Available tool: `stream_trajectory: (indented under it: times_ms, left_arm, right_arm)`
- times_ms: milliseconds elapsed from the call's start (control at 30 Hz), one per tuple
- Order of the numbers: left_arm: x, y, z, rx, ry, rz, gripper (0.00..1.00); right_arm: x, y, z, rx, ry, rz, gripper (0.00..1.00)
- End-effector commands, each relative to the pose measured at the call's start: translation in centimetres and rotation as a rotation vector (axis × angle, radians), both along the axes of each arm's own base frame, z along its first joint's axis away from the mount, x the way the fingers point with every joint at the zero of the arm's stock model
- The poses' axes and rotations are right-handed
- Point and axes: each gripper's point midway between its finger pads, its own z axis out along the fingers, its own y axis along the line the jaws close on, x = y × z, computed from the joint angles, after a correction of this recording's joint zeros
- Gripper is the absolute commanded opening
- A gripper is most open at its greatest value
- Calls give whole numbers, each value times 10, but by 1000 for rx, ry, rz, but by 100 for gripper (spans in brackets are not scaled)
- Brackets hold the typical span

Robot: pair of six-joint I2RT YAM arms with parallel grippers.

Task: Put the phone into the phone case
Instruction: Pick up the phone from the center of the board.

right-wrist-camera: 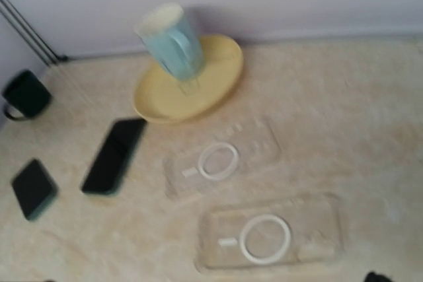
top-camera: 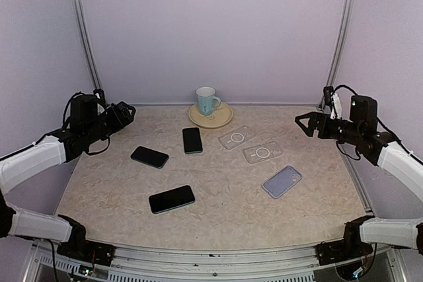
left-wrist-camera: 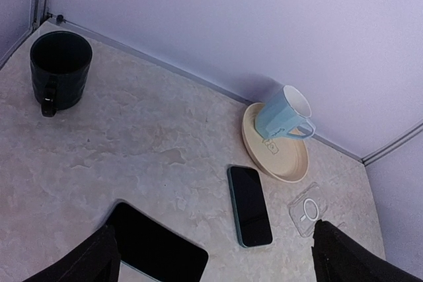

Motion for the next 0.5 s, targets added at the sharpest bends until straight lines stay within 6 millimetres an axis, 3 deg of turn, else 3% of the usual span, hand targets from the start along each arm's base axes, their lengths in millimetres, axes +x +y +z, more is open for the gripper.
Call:
stream_trajectory:
  times_ms: [0,167,467]
  left_arm:
    - [4,-18,-10,46,29,-29,99]
    - [3,-40,-18,68,47,-78,99]
    - [0,-86,-44,109,105,-194,99]
  right_arm:
    - [7,-7,-12,-54,45,-36,100]
    - [14,0,-39,-98,128,-30,100]
    - [23,26,-54,-186,149,-28,100]
